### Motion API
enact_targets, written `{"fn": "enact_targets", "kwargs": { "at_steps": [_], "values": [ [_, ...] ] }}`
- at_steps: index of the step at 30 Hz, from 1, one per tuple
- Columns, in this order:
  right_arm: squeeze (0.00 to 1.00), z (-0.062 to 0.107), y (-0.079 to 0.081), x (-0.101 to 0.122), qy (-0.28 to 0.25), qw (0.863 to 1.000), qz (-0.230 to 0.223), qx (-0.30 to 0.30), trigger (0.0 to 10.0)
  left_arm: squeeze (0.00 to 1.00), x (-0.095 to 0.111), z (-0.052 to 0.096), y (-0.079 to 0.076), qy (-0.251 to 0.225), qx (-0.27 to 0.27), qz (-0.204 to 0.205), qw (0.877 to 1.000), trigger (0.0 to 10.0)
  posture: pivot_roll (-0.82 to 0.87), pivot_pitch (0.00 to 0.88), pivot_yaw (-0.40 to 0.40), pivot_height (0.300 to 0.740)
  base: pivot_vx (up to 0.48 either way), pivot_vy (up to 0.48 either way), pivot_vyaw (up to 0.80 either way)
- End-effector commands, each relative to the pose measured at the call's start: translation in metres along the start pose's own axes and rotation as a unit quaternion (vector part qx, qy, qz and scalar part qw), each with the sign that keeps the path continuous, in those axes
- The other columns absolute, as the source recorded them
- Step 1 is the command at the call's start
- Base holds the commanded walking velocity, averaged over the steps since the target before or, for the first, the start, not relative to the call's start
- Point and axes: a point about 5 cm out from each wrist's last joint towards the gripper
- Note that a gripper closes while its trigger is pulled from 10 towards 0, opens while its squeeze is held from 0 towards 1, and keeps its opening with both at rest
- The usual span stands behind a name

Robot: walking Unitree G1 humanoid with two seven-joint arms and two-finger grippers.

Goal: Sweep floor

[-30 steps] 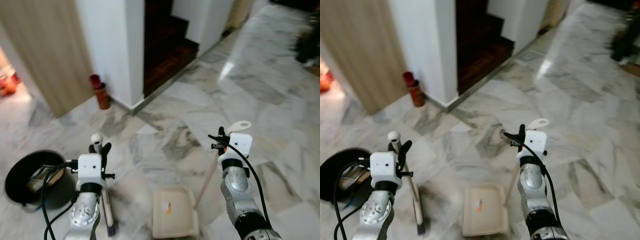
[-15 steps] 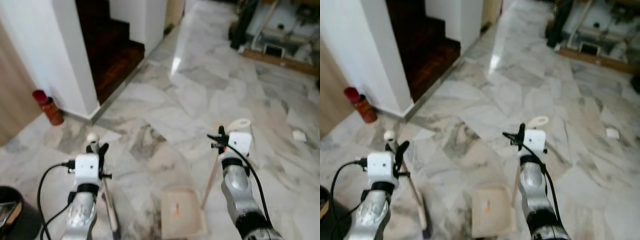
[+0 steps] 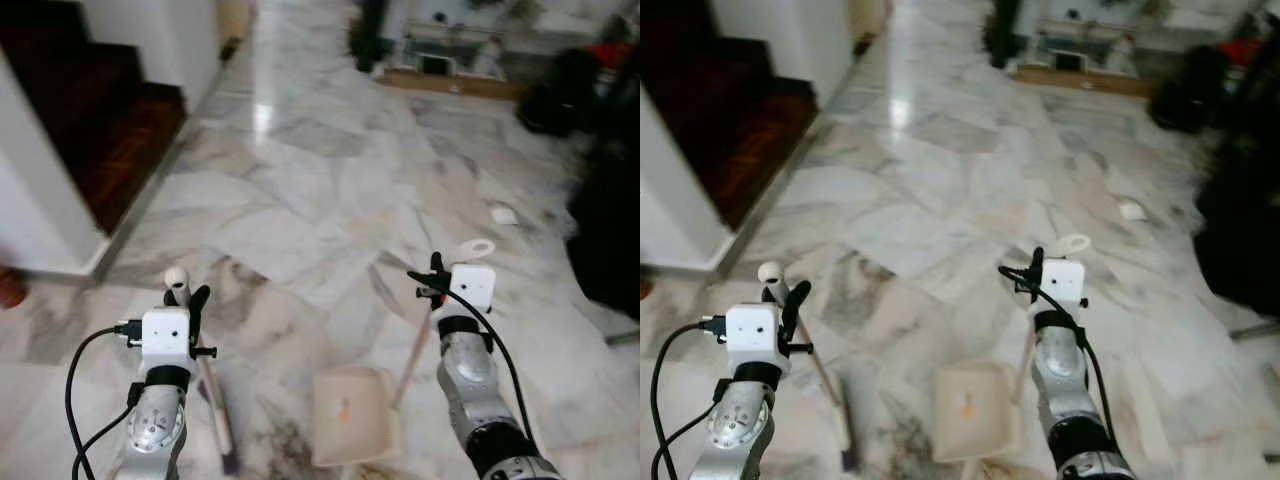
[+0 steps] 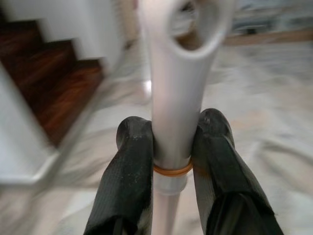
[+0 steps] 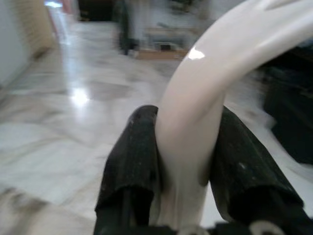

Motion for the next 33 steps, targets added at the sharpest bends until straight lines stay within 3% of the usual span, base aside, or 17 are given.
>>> {"fn": "enact_targets", "kwargs": {
  "at_steps": [1,11,29,33],
  "values": [
    [0.00,-0.0044,-0.0032,0.0086,-0.022,1.000,0.010,-0.001,10.0,0.00,0.0044,-0.0014,0.0031,-0.010,0.000,0.002,1.000,10.0,0.12,0.070,-0.042,0.740,0.000,0.000,-0.80],
    [0.00,-0.0030,0.0008,0.0107,-0.033,0.999,0.008,0.008,10.0,0.00,0.0049,-0.0008,0.0012,-0.011,-0.003,0.022,1.000,10.0,0.12,0.078,-0.040,0.740,0.000,0.000,-0.08],
    [0.00,-0.0026,0.0010,0.0112,-0.037,0.999,0.009,0.008,10.0,0.00,0.0045,-0.0036,0.0034,-0.007,-0.004,0.015,1.000,10.0,0.12,0.068,-0.035,0.740,0.000,0.000,0.00],
    [0.00,-0.0030,0.0006,0.0115,-0.037,0.999,0.006,0.007,10.0,0.00,0.0041,-0.0040,0.0033,-0.005,-0.001,0.014,1.000,10.0,0.12,0.072,-0.036,0.740,0.333,0.000,0.00]
  ]
}}
Point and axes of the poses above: a point about 5 cm out from each wrist's last joint towards the gripper, its own z axis pointing back from the gripper into the wrist, its own x axis along the axis of the wrist's last joint, y = z × x, and after that the axes turned 7 degrees about z, right-handed
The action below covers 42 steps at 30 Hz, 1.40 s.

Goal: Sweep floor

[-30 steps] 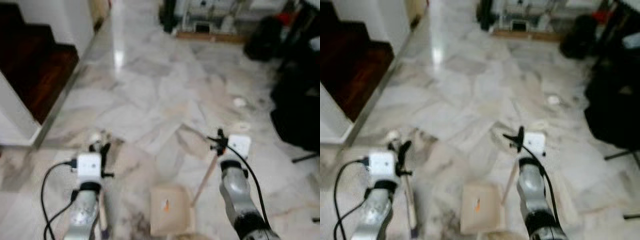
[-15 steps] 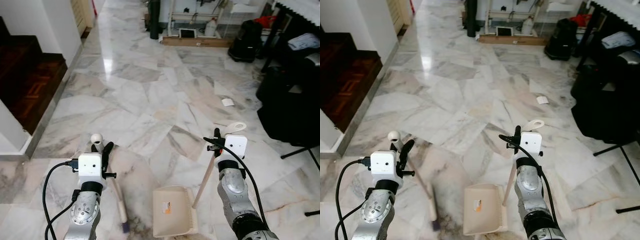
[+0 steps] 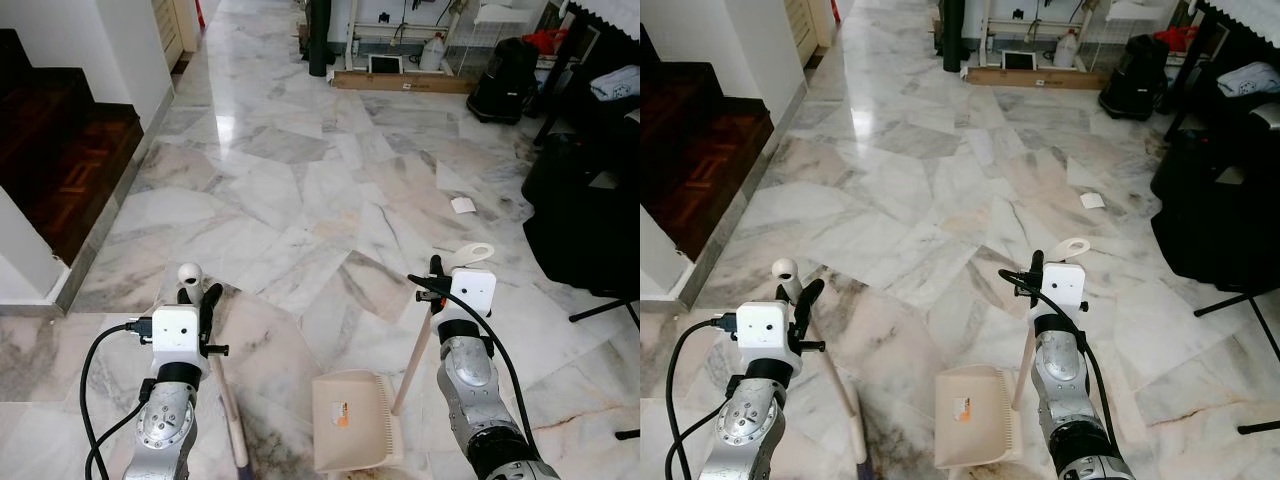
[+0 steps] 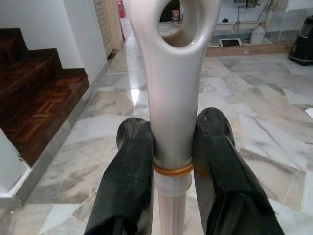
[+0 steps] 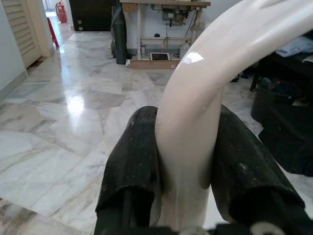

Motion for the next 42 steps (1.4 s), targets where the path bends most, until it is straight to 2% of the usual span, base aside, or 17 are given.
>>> {"fn": "enact_targets", "kwargs": {
  "at_steps": [1,42],
  "values": [
    [0.00,-0.0042,-0.0039,0.0090,-0.023,1.000,-0.006,-0.009,10.0,0.00,0.0034,-0.0030,0.0004,-0.006,0.001,-0.004,1.000,10.0,0.11,0.074,-0.036,0.740,0.334,0.000,0.00],
    [0.00,-0.0067,-0.0034,0.0114,-0.026,1.000,-0.008,-0.002,10.0,0.00,0.0026,-0.0062,-0.0005,-0.003,0.003,-0.002,1.000,10.0,0.11,0.085,-0.040,0.740,0.381,0.000,0.00]
  ]
}}
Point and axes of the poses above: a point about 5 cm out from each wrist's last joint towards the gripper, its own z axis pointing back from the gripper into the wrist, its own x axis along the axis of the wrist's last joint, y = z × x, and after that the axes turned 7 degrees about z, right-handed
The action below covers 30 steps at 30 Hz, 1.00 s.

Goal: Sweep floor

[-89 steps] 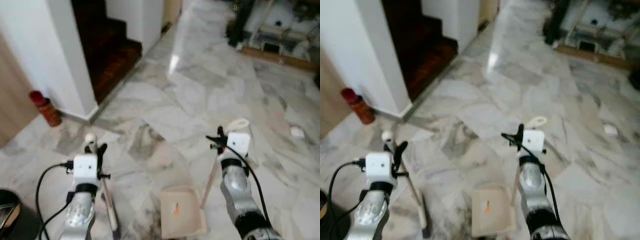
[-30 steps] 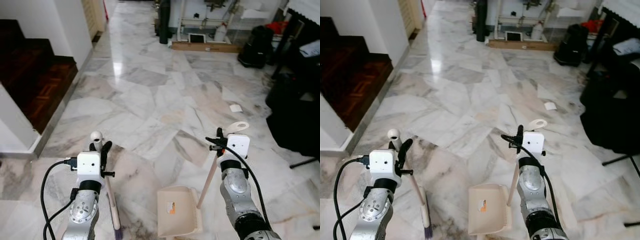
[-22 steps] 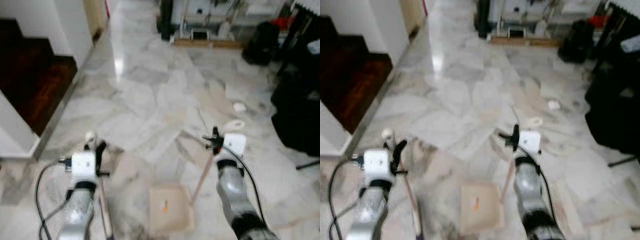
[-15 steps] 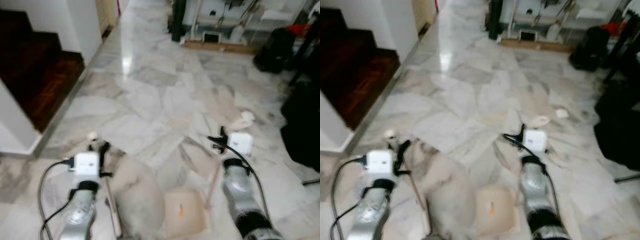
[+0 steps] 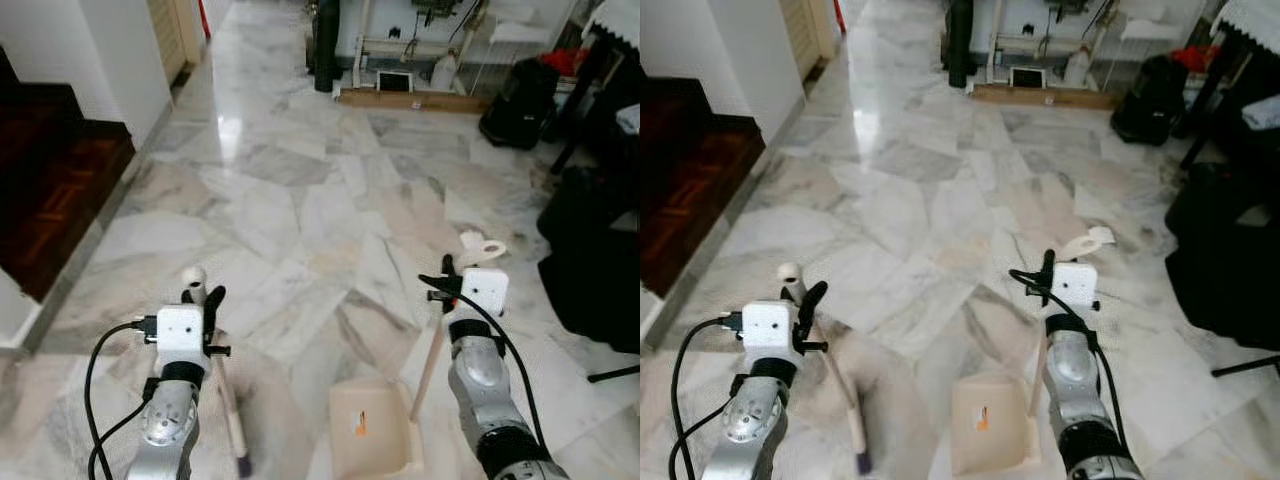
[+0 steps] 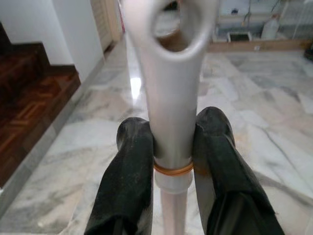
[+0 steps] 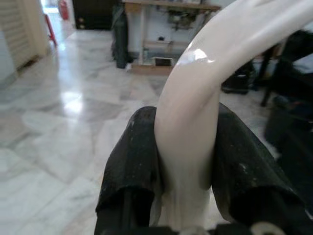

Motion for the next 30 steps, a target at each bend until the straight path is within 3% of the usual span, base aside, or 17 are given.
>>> {"fn": "enact_targets", "kwargs": {
  "at_steps": [1,30],
  "values": [
    [0.00,-0.0033,-0.0066,0.0059,-0.014,1.000,-0.010,-0.014,10.0,0.00,0.0074,-0.0034,-0.0033,-0.018,-0.003,0.000,1.000,10.0,0.11,0.085,-0.040,0.740,0.386,0.000,0.00],
    [0.00,-0.0032,-0.0063,0.0071,-0.017,1.000,-0.014,-0.016,10.0,0.00,0.0086,-0.0040,-0.0022,-0.021,-0.007,-0.003,1.000,10.0,0.10,0.094,-0.035,0.740,0.386,0.000,0.00]
  ]
}}
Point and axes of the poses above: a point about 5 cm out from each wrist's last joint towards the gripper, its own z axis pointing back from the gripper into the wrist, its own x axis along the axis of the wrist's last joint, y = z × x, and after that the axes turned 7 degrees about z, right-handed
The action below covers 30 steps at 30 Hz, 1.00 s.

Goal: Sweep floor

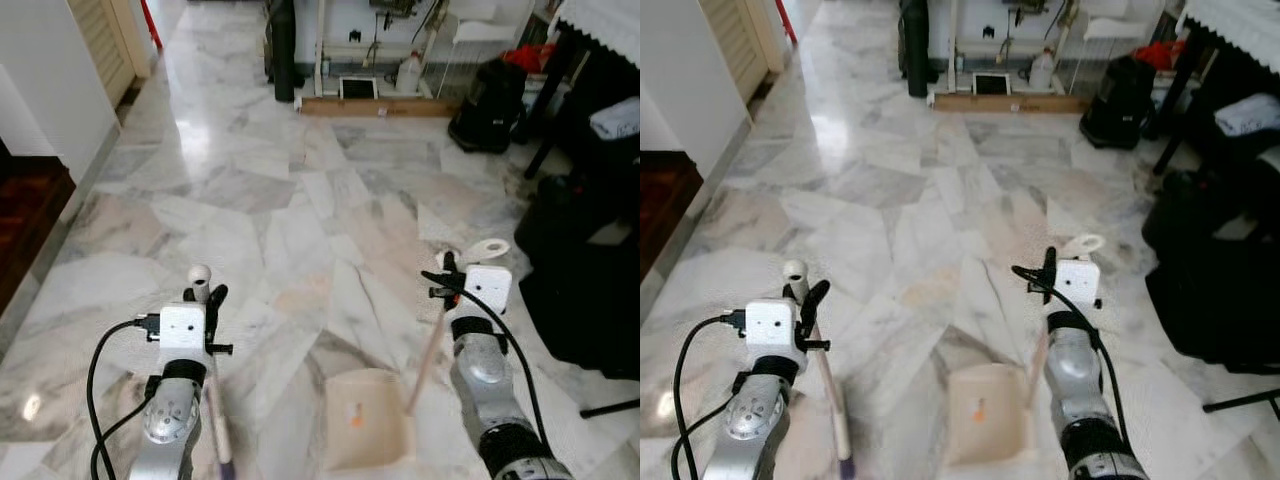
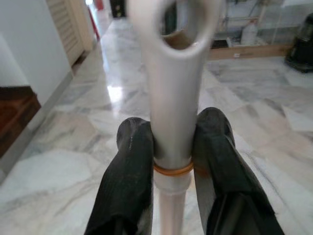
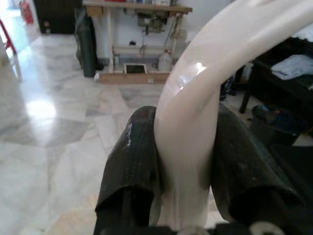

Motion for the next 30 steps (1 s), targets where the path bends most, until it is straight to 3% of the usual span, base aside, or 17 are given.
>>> {"fn": "enact_targets", "kwargs": {
  "at_steps": [1,30],
  "values": [
    [0.00,-0.0018,0.0019,0.0074,-0.018,1.000,-0.018,-0.005,10.0,0.00,0.0087,-0.0034,-0.0028,-0.021,-0.005,0.001,1.000,10.0,0.10,0.094,-0.035,0.740,0.382,0.000,0.00],
    [0.00,-0.0016,0.0043,0.0072,-0.019,1.000,-0.019,0.001,10.0,0.00,0.0088,-0.0035,-0.0012,-0.023,-0.007,-0.002,1.000,10.0,0.11,0.062,-0.035,0.740,0.385,0.000,0.00]
  ]
}}
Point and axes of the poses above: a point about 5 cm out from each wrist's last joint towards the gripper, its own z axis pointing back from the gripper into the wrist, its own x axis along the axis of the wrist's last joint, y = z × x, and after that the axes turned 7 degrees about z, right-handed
